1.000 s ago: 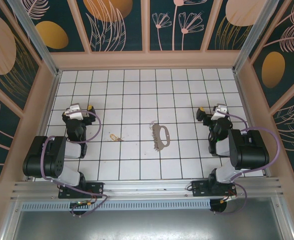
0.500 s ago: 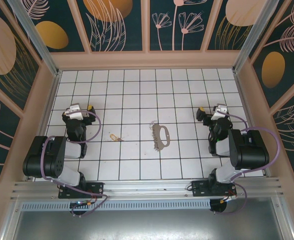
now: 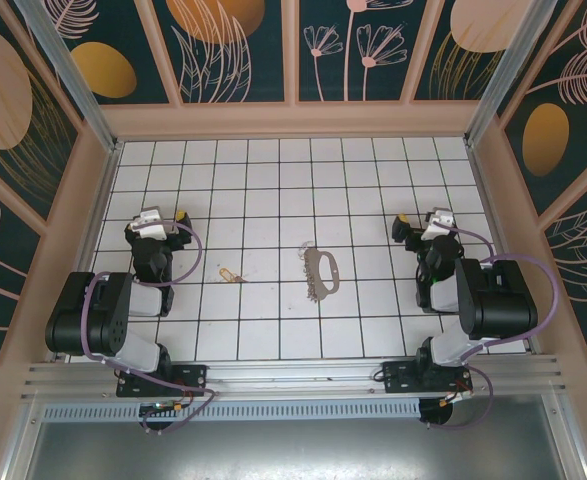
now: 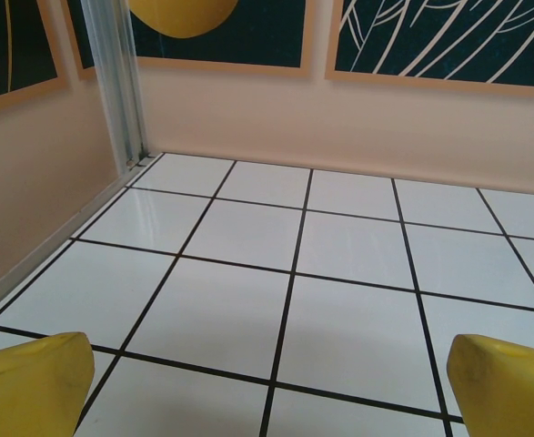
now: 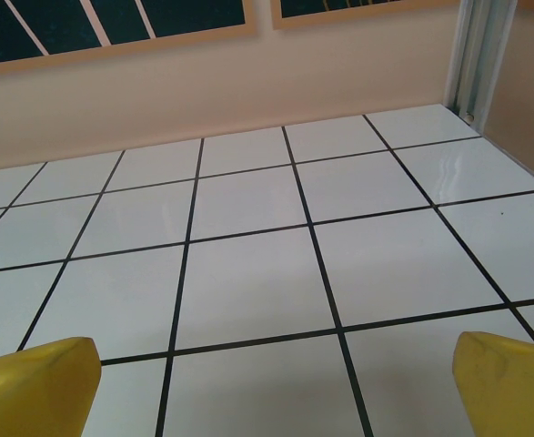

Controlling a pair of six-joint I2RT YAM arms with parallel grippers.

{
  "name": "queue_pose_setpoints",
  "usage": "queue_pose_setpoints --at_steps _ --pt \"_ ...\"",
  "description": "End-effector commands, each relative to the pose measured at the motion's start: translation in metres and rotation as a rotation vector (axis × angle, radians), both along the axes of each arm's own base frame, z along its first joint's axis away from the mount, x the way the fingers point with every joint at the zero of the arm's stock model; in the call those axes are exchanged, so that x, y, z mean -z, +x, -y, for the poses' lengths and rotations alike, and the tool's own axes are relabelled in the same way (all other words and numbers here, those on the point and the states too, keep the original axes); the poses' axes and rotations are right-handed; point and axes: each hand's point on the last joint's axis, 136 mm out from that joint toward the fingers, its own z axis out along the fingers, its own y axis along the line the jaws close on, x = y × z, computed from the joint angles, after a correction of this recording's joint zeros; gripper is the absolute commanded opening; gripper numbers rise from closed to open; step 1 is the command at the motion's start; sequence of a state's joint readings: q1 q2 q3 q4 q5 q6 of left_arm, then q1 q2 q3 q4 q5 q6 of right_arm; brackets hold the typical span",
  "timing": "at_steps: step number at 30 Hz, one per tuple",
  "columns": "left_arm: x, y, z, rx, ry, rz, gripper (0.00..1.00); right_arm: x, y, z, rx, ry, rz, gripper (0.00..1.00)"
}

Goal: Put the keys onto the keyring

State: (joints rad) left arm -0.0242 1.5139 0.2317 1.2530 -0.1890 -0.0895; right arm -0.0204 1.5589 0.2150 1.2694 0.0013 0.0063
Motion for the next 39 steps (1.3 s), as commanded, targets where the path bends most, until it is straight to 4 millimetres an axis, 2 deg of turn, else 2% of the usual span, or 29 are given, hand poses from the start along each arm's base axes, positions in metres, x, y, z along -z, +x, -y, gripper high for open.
queue_pose_setpoints --at_steps 1,6,9,12,14,16,19,23,26,28,32,36,39 --pt "-0.005 0.003 0.006 0.041 0.015 0.013 0.99 -0.017 -0.003 -0.001 0.021 -0.024 0.074 0.99" --pt "-0.015 0.014 0.002 0.017 0.006 -0.047 0.99 -0.042 -0.016 -0.012 -0.003 -0.068 0.111 0.99" --pt "-0.030 0.014 0.000 -0.006 -0.025 -0.065 0.99 -0.074 -0.023 -0.029 -0.026 -0.081 0.119 0.99" --pt "-0.049 0.013 0.004 -0.018 -0.109 -0.071 0.99 -0.105 -0.027 -0.044 -0.033 -0.008 0.085 0.99" --pt "-0.069 0.014 0.019 0.024 -0.146 -0.072 0.99 -0.115 -0.030 -0.054 -0.039 0.105 0.018 0.99" --pt "-0.088 0.012 0.042 0.111 -0.196 -0.064 0.99 -0.111 -0.035 -0.070 -0.086 0.165 -0.054 0.99" --pt "-0.106 -0.002 0.081 0.292 -0.328 -0.035 0.99 -0.090 -0.047 -0.103 -0.206 0.211 -0.176 0.99" --pt "-0.106 -0.029 0.140 0.561 -0.398 -0.089 0.99 -0.055 -0.072 -0.153 -0.392 0.237 -0.353 0.99" --pt "-0.109 -0.060 0.187 0.786 -0.492 -0.154 0.99 -0.037 -0.091 -0.177 -0.466 0.251 -0.406 0.99" --pt "-0.113 -0.079 0.210 0.910 -0.520 -0.192 0.99 -0.028 -0.099 -0.184 -0.492 0.262 -0.428 0.99" --pt "-0.109 -0.098 0.245 1.032 -0.529 -0.259 0.99 -0.014 -0.106 -0.186 -0.501 0.278 -0.467 0.99" --pt "-0.090 -0.102 0.264 1.046 -0.543 -0.354 0.99 -0.013 -0.108 -0.184 -0.488 0.298 -0.480 0.99" --pt "-0.073 -0.107 0.276 1.005 -0.448 -0.410 0.99 -0.011 -0.112 -0.179 -0.476 0.306 -0.467 0.99"
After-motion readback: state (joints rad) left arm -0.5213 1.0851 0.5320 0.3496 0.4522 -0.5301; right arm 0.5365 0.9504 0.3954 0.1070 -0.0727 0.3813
